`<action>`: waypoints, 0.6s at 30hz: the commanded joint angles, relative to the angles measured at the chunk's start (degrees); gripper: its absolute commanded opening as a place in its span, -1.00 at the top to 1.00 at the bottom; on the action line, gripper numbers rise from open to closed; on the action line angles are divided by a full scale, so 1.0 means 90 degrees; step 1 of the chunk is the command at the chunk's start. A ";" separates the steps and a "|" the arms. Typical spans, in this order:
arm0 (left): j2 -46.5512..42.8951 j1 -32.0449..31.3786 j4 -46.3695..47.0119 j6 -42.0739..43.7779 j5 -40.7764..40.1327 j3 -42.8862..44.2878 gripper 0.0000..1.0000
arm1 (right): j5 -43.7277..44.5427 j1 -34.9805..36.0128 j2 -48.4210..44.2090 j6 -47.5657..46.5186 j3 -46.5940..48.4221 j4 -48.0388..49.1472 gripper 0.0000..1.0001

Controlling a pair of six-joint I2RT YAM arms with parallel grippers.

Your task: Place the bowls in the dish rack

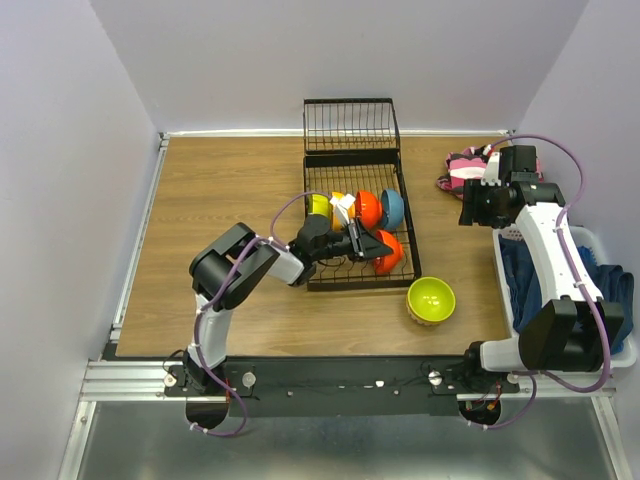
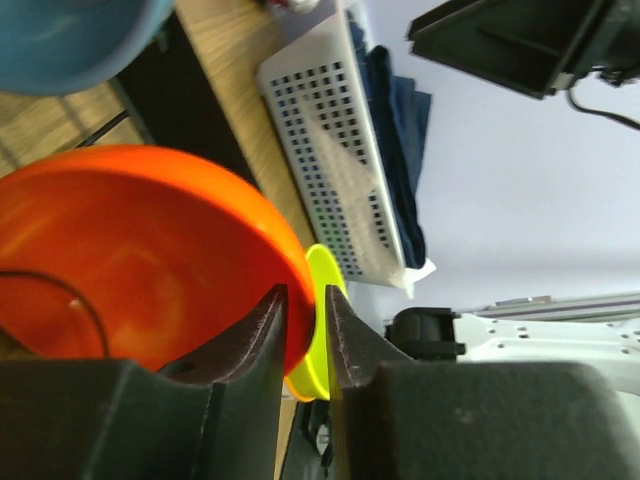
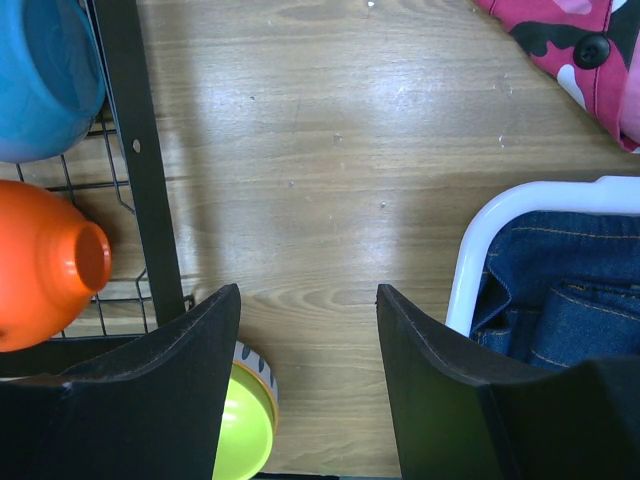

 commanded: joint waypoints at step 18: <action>-0.2376 0.0469 -0.3768 0.2641 0.0023 -0.0493 -0.11 | 0.0170 -0.0052 -0.0771 -0.0090 -0.0209 0.0070 -0.30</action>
